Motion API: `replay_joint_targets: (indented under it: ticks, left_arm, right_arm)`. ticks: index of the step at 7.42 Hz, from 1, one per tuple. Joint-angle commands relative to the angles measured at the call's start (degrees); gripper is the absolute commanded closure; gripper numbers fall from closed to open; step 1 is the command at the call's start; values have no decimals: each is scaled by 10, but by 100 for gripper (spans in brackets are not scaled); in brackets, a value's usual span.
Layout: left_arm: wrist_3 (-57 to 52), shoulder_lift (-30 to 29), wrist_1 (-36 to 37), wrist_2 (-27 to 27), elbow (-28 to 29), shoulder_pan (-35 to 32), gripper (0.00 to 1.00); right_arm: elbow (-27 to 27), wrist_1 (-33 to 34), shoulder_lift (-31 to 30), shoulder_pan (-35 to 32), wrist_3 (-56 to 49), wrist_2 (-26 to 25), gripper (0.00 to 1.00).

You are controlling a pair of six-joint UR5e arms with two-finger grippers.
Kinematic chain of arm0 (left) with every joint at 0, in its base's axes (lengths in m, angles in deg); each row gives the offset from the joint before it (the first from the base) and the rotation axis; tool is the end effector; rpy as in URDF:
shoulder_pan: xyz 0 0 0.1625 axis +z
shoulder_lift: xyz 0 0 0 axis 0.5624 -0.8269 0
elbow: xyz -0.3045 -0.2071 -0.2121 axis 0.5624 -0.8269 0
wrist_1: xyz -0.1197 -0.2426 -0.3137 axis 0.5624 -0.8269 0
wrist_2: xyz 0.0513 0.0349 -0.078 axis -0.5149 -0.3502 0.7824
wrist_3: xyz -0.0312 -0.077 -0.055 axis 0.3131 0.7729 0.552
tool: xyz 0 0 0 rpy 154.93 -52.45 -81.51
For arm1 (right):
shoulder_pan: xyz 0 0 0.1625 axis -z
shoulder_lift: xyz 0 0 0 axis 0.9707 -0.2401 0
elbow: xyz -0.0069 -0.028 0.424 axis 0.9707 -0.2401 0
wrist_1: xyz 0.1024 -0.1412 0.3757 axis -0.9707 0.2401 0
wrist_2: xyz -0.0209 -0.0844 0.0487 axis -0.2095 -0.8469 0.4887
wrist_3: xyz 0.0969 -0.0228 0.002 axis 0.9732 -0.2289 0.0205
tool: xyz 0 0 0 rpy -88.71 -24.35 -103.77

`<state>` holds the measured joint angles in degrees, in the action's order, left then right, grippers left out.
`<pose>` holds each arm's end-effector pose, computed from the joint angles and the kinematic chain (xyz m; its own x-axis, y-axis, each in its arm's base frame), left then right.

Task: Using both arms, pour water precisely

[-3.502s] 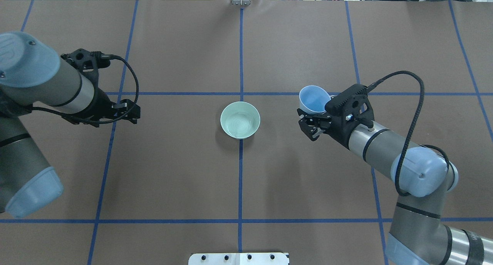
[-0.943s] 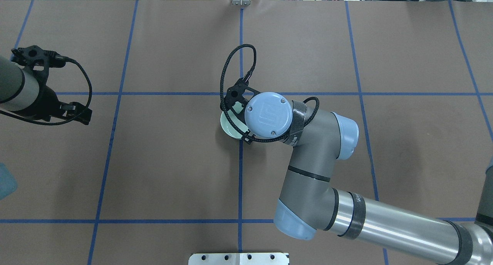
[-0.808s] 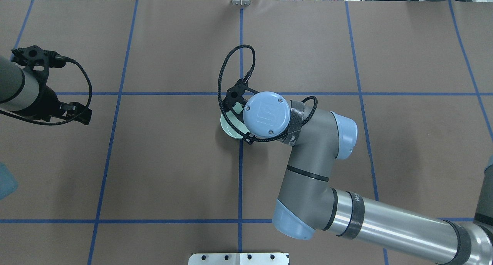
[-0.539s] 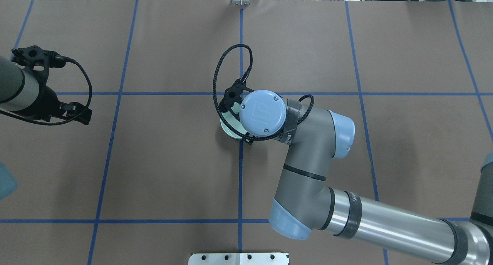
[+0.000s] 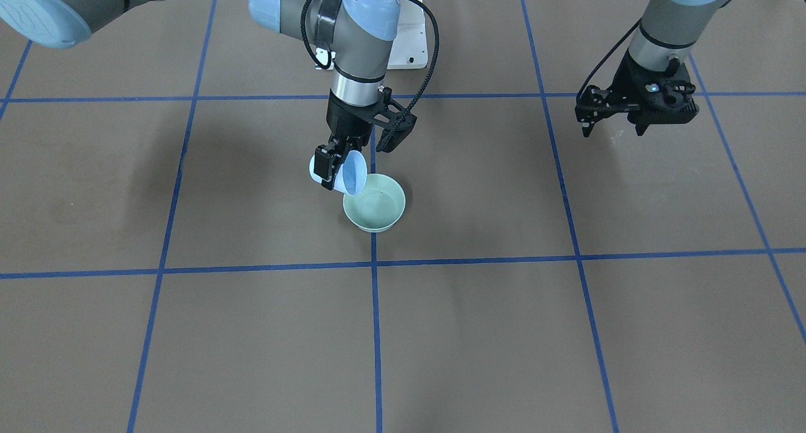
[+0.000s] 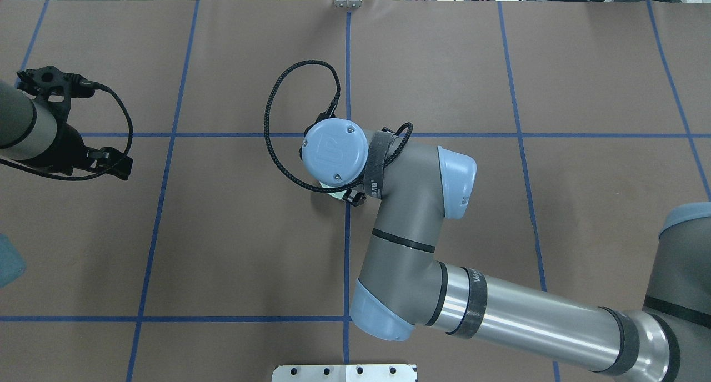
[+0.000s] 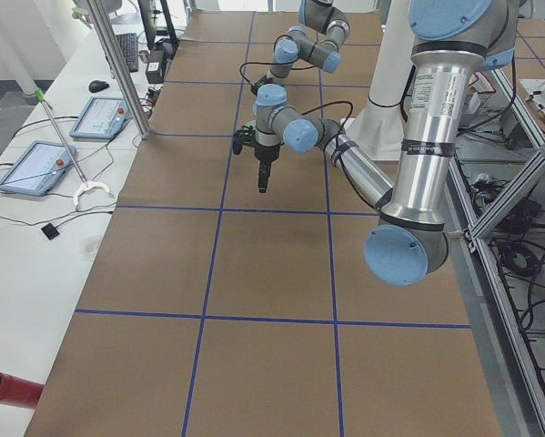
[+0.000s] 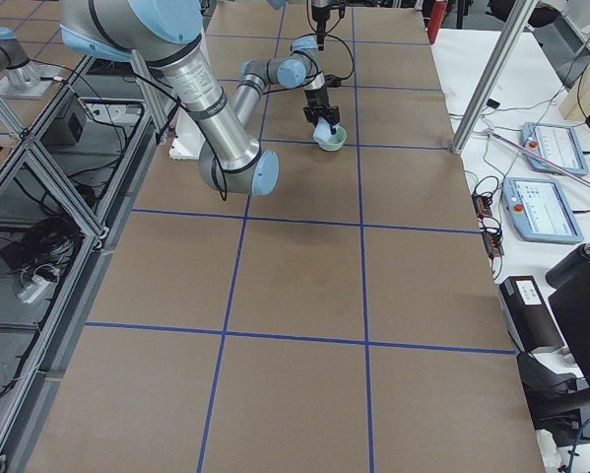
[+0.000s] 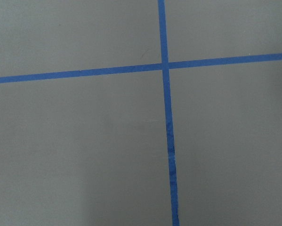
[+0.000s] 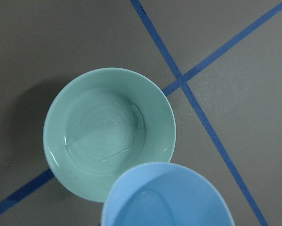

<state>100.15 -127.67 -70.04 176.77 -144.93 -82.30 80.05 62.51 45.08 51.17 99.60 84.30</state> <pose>0.2610 -0.4286 0.3534 0.7611 0.0574 -0.6461 0.0244 0.9928 0.1170 -0.5762 -0.4233 0.1614 0.6334 -0.7701 0.0763 0.6184 0.5630 0.5483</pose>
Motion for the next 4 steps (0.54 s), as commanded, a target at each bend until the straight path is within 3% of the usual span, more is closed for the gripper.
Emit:
replay_joint_targets:
  ticks: [1, 4]
  left_arm:
    - [0, 0, 0, 1, 1, 0, 0]
    - [-1, 1, 0, 1, 2, 0, 0]
  right_arm:
    - [-17, 72, 36, 2, -4, -25, 100]
    - [-81, 77, 78, 9, -5, -61, 100]
